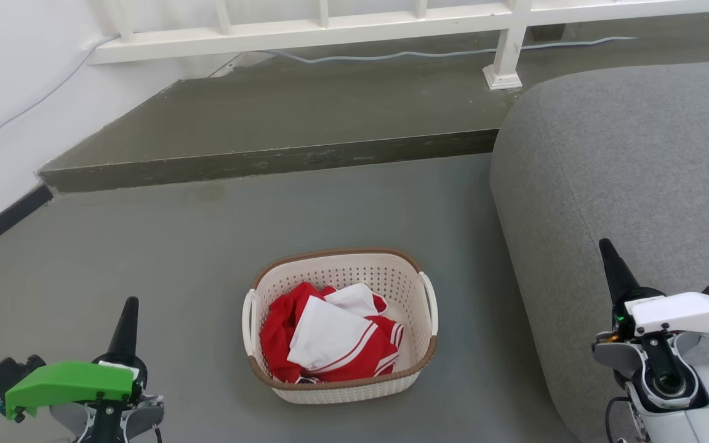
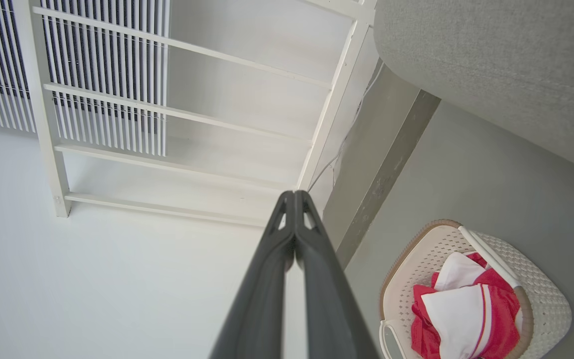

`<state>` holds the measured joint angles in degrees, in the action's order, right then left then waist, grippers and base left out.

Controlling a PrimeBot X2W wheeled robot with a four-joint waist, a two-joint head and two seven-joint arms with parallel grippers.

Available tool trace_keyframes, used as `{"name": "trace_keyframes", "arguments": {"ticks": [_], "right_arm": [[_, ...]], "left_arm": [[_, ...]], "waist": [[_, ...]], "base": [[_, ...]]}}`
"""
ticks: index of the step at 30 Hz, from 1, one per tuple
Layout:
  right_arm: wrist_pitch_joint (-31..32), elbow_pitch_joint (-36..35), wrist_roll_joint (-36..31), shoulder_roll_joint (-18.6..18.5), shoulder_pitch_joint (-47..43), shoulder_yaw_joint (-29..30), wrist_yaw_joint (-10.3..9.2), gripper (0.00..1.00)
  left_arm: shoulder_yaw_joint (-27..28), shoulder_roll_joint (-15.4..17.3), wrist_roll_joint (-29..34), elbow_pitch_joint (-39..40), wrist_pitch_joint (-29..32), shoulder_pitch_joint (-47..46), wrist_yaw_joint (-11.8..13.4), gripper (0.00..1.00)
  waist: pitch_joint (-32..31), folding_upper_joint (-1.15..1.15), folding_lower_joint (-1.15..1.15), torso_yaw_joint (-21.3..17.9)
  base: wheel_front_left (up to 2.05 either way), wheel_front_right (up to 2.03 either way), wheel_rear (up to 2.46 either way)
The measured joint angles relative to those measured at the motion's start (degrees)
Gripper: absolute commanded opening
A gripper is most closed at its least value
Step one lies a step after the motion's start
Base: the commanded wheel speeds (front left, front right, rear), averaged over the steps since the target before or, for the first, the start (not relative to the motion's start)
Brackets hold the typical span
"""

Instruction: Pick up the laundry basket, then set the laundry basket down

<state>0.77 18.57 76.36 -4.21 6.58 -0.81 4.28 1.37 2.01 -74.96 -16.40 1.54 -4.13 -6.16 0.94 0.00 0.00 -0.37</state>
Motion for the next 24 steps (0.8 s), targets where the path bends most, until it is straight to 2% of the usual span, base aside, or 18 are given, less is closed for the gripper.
{"name": "trace_keyframes", "arguments": {"ticks": [24], "right_arm": [[4.8, -2.0, 15.3, 1.5, -1.3, 7.6, 2.37, 0.00]], "left_arm": [[3.1, 0.0, -15.7, 0.2, 4.8, 0.0, -0.5, 0.00]], "waist": [[-0.8, 0.00, 0.00, 0.4]], "base": [[0.00, 0.00, 0.00]]}}
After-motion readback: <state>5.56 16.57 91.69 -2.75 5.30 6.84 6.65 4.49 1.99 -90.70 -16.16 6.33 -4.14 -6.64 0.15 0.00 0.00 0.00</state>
